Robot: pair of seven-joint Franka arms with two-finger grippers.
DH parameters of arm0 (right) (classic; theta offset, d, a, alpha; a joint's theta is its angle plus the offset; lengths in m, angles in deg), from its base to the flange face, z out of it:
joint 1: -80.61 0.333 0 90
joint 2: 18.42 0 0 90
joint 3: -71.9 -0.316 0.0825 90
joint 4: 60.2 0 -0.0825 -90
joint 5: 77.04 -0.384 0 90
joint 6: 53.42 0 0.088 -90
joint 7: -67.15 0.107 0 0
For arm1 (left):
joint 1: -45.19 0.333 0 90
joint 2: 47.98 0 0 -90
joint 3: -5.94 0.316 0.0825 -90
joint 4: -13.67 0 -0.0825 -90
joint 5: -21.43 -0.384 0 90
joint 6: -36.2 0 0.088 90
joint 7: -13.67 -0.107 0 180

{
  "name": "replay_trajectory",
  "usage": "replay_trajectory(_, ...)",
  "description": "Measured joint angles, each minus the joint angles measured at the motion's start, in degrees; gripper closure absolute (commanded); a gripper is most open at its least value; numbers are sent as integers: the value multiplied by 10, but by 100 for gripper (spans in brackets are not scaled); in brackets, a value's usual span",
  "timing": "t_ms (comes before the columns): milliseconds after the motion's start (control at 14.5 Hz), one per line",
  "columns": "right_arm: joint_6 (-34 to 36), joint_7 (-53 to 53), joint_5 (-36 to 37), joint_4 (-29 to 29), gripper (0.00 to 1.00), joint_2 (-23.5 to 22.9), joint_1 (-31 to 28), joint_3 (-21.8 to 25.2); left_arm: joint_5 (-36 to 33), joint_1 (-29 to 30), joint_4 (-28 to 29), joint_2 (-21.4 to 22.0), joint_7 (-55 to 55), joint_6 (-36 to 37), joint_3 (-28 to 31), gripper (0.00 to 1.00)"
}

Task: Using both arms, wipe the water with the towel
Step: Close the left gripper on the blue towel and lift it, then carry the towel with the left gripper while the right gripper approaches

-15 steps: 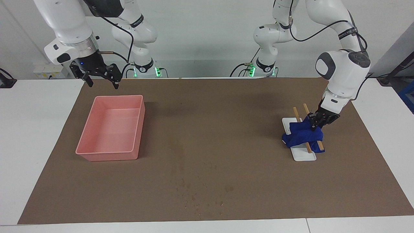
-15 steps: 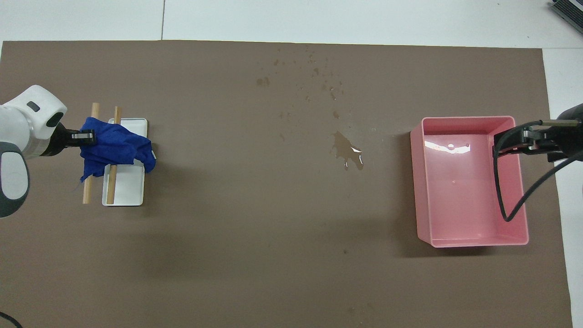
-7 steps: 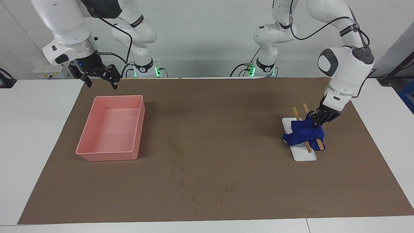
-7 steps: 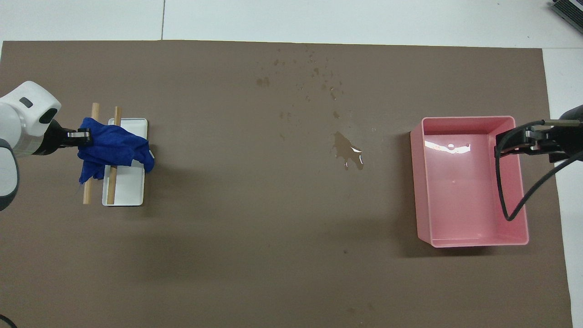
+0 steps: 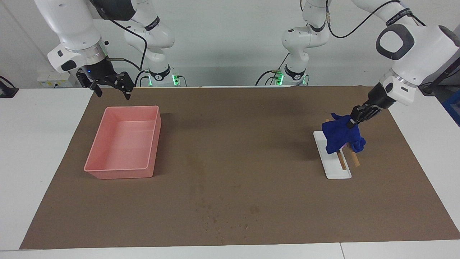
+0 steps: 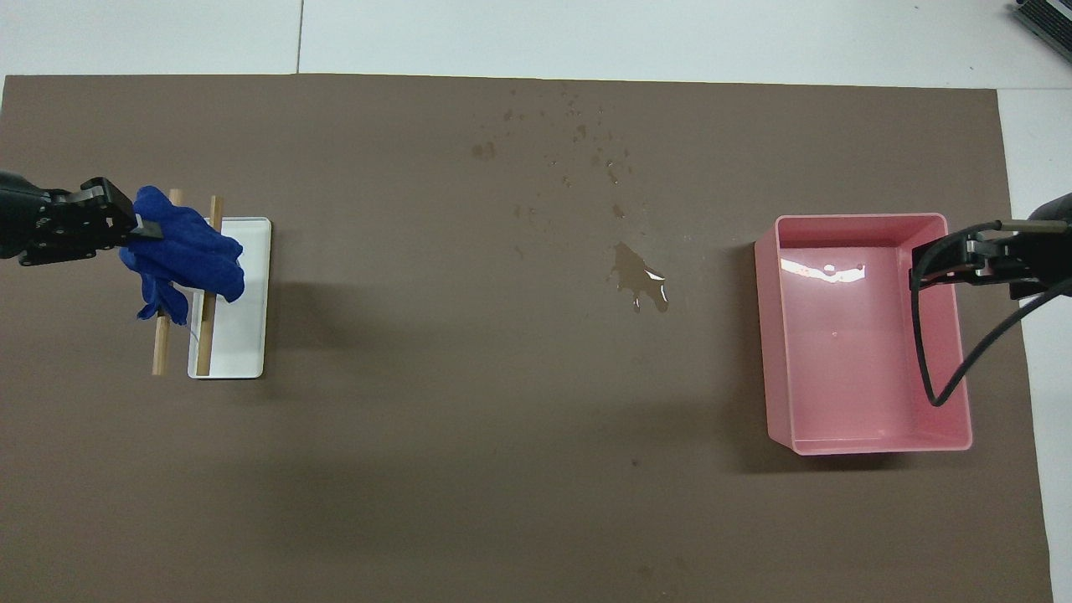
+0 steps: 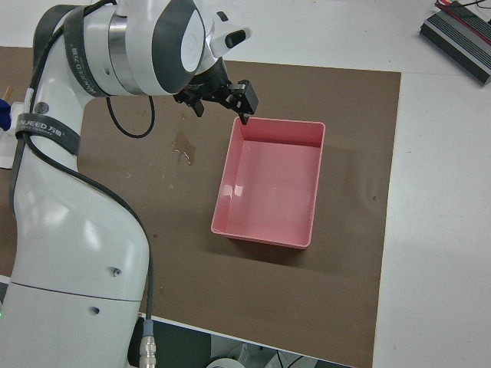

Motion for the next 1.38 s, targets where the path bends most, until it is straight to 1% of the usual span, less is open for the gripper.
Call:
replay_trajectory(207,0,0,0,0,0,0,0,0,80,-5,-19,22,184,29,-16,100)
replay_trajectory(344,0,0,0,0,0,0,0,0,118,-11,-19,34,313,32,-39,100)
replay_trajectory(482,0,2,-5,0,0,1,0,0,164,-14,-19,36,453,29,-70,100)
replay_trajectory(620,0,22,-34,0,0,2,0,0,189,-16,-19,35,576,5,-106,100)
replay_trajectory(826,-10,77,-73,0,0,2,1,-1,203,-21,-16,32,751,-81,-167,100)
replay_trajectory(964,-20,127,-91,0,0,2,10,-3,207,-45,-13,29,832,-129,-183,100)
replay_trajectory(1101,-33,211,-114,0,0,1,31,-3,210,-78,-11,27,886,-171,-184,100)
replay_trajectory(1239,-56,315,-138,0,0,-1,57,-5,210,-105,-9,25,918,-201,-184,100)
replay_trajectory(1377,-78,428,-185,1,0,-5,72,-6,210,-124,-4,25,932,-217,-184,100)
